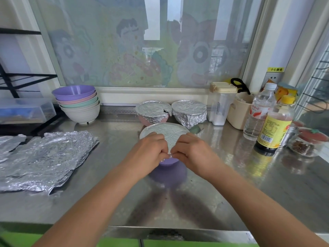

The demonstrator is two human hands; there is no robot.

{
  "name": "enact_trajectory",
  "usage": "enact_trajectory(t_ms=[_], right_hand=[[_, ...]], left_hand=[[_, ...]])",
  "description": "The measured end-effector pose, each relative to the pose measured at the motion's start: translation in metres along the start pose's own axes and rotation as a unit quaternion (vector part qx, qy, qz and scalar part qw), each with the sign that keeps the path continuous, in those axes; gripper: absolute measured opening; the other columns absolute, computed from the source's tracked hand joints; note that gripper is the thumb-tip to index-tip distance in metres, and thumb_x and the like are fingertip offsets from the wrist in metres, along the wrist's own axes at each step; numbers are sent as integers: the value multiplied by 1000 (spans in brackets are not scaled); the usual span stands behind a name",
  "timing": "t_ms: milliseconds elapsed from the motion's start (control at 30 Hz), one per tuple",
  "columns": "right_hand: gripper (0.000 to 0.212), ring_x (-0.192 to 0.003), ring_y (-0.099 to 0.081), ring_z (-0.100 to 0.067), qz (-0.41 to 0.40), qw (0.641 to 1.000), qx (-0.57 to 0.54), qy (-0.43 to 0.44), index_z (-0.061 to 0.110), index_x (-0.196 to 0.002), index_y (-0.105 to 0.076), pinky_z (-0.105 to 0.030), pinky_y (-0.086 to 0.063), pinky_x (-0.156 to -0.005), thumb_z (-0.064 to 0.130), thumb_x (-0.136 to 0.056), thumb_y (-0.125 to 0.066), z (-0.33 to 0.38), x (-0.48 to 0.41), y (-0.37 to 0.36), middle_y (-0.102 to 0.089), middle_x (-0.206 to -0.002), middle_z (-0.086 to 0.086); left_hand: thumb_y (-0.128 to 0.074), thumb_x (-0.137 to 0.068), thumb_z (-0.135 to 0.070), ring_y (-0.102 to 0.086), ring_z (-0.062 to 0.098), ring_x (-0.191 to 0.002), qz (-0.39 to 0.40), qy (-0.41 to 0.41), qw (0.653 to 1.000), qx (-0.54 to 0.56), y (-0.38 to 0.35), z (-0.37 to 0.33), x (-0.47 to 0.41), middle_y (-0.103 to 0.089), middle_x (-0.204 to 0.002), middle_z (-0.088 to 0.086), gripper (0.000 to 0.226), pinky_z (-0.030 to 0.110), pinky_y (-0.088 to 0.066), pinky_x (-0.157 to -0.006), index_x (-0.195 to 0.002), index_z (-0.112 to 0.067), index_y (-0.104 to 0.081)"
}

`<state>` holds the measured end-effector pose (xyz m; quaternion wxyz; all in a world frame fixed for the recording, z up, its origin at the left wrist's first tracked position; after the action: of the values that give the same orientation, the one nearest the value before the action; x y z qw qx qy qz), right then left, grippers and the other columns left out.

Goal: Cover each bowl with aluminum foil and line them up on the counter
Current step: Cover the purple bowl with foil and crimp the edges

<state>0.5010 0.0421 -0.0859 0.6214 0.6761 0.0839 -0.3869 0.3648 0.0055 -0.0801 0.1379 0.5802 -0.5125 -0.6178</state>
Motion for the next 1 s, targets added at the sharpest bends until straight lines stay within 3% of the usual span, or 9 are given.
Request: enact_trajectory(t_ms=[200, 300, 400, 533, 633, 700, 767, 867, 1000], right_hand=[[6, -71, -57, -25, -2, 999, 32, -9, 14, -73, -70, -27, -42, -65, 12, -77, -67, -11, 2, 6, -62, -76, 0], [9, -71, -55, -24, 4, 999, 41, -5, 14, -73, -67, -32, -48, -62, 6, -75, -68, -6, -1, 3, -60, -77, 0], [3, -78, -57, -27, 4, 1000, 14, -9, 14, -81, -70, -36, -51, -67, 16, -79, -69, -8, 3, 6, -62, -84, -2], [76, -114, -52, -15, -4, 965, -137, -222, 19, -133, -56, -31, -42, -98, 41, -67, -86, -41, 12, 19, -55, -122, 4], [113, -127, -39, -2, 48, 890, -284, -352, 23, -150, -30, -20, -31, -102, 33, -56, -92, -66, 17, 7, -42, -135, 15], [107, -130, -41, -4, 84, 868, -338, -355, 26, -144, -35, -18, -33, -99, 30, -54, -92, -74, 15, -6, -45, -139, 13], [81, -125, -48, 0, 114, 863, -360, -336, 36, -125, -44, -6, -35, -88, 17, -61, -92, -77, 12, -14, -57, -129, 18], [79, -110, -55, 14, 116, 864, -375, -315, 38, -122, -52, 5, -35, -76, 16, -56, -90, -76, 11, -20, -66, -114, 27], [79, -104, -57, 15, 76, 855, -403, -316, 33, -120, -56, 4, -37, -76, 22, -49, -89, -66, 3, -29, -68, -116, 14]], left_hand=[[-77, -73, -15, -51, 16, -73, 10, -21, 1000, 10, 2, 10, 2, -58, -73, -5, 13, 26, -38, -65, -67, -13, -65], [-74, -74, -21, -47, 10, -75, -5, -23, 999, 23, 3, 12, 3, -57, -73, -6, 12, 28, -40, -65, -67, -15, -66], [-73, -73, -31, -46, 10, -80, -16, -15, 999, 27, 3, 17, 7, -58, -80, -5, 16, 27, -41, -70, -74, -15, -69], [-79, -55, -51, -50, 3, -104, -105, 105, 982, 115, 15, 38, 20, -58, -109, -10, 62, 10, -35, -95, -109, -22, -69], [-90, -45, -27, -56, -16, -97, -56, 200, 933, 293, 6, 48, 20, -67, -99, -26, 70, 2, -37, -83, -108, -34, -59], [-92, -42, -27, -62, 0, -105, -35, 243, 897, 368, -8, 60, 22, -70, -109, -14, 81, 11, -42, -87, -116, -24, -60], [-92, -38, -27, -61, 11, -113, -46, 272, 866, 418, -16, 68, 26, -68, -117, -4, 90, 16, -45, -90, -121, -19, -58], [-91, -36, -24, -61, 6, -112, -54, 285, 851, 437, -23, 73, 28, -67, -119, -4, 92, 15, -45, -89, -121, -22, -57], [-93, -37, -19, -62, 5, -110, -64, 286, 852, 433, -14, 84, 35, -69, -116, -6, 91, 16, -46, -90, -121, -22, -57]])
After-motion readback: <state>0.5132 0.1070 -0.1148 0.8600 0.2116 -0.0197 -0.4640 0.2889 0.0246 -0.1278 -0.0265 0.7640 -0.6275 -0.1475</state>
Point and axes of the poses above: each hand's wrist, its own x-axis away from the middle knuckle, its own y-axis out of the back of the hand, z = x × y, the point moved 5 cm from there along -x, towards the middle knuckle
